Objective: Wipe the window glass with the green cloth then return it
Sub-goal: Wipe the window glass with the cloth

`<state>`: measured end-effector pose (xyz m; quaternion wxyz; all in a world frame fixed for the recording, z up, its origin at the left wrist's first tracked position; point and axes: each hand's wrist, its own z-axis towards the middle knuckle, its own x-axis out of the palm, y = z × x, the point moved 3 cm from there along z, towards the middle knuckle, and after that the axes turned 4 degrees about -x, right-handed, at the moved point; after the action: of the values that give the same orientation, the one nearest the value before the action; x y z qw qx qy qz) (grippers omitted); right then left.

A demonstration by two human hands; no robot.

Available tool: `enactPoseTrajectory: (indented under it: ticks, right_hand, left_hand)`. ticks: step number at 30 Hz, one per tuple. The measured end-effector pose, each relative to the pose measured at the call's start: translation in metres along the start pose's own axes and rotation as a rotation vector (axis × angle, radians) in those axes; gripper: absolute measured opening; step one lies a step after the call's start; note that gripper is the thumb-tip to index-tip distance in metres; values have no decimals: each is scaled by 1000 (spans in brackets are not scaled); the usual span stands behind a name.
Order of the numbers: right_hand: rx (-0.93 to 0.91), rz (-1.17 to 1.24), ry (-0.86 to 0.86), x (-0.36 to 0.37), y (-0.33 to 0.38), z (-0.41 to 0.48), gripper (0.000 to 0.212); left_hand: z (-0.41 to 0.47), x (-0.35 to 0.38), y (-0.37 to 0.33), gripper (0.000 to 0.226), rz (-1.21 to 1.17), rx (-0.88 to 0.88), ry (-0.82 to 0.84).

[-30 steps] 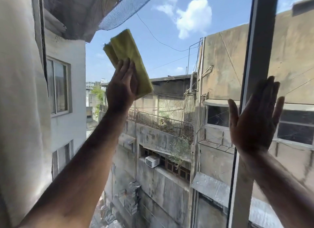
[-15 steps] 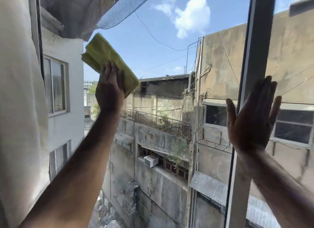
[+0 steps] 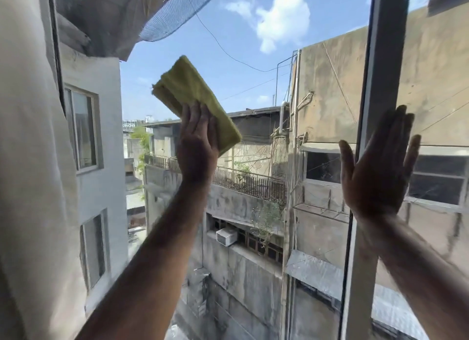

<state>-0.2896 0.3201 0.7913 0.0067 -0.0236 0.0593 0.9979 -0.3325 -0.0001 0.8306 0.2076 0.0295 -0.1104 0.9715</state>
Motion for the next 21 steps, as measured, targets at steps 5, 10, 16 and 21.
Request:
enactPoseTrajectory:
  ticks: [5, 10, 16, 21]
  right_hand:
    - [0, -1, 4, 0, -2, 0, 84]
    - [-2, -5, -5, 2, -2, 0, 85]
    - [-7, -13, -16, 5, -3, -1, 85]
    - [0, -1, 4, 5, -4, 1, 85]
  left_hand:
    - [-38, -8, 3, 38, 17, 674, 278]
    - [36, -17, 45, 36, 63, 268, 80]
    - [-24, 2, -2, 36, 9, 148, 6]
    - [-30, -23, 14, 33, 45, 425, 168]
